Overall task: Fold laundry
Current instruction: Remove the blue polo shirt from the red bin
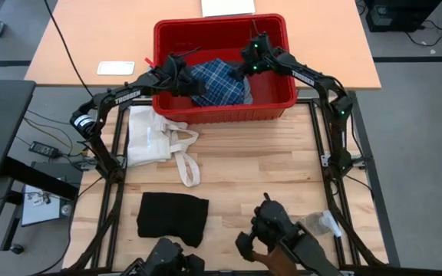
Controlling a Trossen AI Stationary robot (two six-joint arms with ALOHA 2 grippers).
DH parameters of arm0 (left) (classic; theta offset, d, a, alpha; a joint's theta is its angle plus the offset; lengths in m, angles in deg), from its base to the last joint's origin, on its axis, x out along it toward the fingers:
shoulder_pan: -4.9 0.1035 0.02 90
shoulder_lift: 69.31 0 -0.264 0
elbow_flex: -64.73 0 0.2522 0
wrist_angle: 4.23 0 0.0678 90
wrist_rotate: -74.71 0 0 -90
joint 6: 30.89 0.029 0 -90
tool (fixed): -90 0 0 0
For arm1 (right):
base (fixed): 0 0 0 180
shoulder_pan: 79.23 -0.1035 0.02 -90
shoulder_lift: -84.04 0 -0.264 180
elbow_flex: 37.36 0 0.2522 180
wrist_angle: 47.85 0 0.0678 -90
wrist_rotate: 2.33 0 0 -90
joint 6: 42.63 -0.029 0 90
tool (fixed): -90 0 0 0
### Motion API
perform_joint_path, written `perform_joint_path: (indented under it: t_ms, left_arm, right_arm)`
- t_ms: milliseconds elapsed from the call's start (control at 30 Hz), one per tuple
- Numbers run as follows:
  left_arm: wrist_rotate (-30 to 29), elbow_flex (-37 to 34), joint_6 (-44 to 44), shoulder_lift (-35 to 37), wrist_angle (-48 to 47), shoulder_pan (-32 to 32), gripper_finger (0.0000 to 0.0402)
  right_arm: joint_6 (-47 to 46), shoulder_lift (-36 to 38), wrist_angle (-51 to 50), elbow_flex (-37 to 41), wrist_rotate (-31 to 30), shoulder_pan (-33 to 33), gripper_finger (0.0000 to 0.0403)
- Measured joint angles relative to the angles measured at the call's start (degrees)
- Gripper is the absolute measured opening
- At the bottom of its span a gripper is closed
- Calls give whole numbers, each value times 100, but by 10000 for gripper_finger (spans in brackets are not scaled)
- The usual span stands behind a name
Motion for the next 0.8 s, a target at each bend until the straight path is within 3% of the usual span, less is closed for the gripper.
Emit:
perform_joint_path:
  t_ms: [233,433,800]
  left_arm:
    - [-272,0,131,2,-16,42,233]
    - [-272,0,276,2,-62,117,233]
    - [-242,0,278,4,-53,166,233]
  right_arm:
    - [-716,-97,84,-4,1241,-121,346]
    - [-1263,299,529,-7,1786,-415,331]
    - [-288,-125,123,74,799,-432,311]
